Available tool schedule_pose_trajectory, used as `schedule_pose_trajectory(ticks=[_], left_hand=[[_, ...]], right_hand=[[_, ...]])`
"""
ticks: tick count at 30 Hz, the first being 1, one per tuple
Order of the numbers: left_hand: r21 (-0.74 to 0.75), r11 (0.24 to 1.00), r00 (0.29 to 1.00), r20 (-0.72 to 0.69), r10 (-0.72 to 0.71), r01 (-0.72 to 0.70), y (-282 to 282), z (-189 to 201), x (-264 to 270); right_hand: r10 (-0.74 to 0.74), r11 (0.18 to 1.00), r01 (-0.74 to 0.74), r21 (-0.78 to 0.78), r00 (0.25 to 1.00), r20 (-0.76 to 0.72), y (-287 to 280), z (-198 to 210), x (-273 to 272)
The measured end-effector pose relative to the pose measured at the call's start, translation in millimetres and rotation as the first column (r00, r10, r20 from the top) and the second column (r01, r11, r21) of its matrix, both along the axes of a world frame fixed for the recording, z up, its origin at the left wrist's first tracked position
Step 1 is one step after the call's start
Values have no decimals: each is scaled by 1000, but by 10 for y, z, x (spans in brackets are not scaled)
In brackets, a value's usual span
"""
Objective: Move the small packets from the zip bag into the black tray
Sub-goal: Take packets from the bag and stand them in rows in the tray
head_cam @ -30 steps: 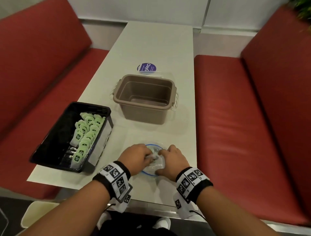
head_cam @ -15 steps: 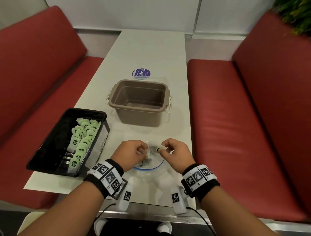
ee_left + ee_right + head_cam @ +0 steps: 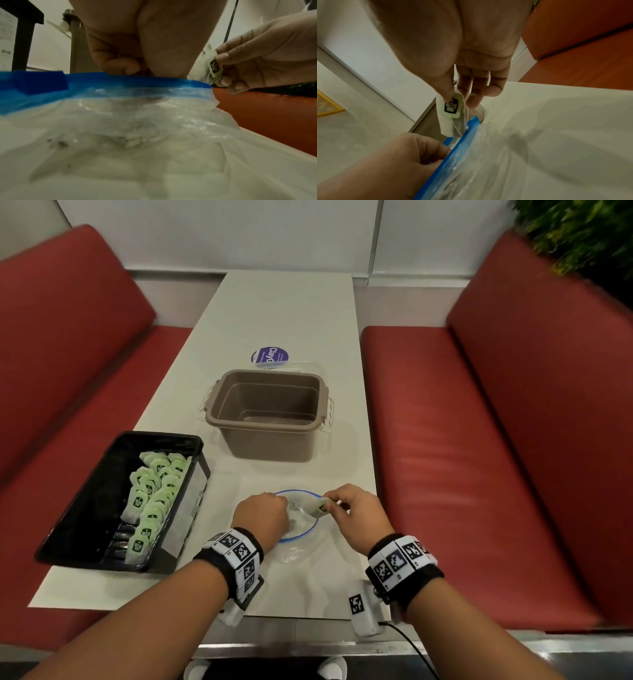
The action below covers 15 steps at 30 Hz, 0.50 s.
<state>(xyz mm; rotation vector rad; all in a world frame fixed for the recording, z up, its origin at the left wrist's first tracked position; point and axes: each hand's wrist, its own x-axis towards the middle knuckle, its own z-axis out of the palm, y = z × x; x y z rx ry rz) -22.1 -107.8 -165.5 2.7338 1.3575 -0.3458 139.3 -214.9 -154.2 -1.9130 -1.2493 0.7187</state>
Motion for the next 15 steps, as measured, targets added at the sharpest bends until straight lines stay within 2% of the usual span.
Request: schedule_pose_trajectory(ticks=[2, 5, 7, 10, 12, 15], left_hand=[[14, 1000, 999, 39, -14, 13, 26, 59, -14], [33, 999, 973, 231, 13, -21, 86, 173, -91], [-2, 998, 915, 398, 63, -67, 114, 258, -172], [-181, 977, 793, 577, 198, -113, 153, 370, -298], [-288, 954, 764, 596, 246, -82, 213, 410, -345], [-355, 935, 808, 546, 220, -14, 289, 503, -414]], right_hand=[[1, 1000, -1, 3, 1000, 30, 8, 2, 9], [-21, 999, 19, 30, 999, 47, 32, 28, 2], [-41, 999, 41, 36, 999, 3, 60, 62, -35], [-79, 996, 81, 27, 995, -68, 132, 123, -106], [-79, 996, 81, 33, 996, -45, 190, 160, -162], [-47, 999, 47, 12, 999, -14, 275, 241, -272]])
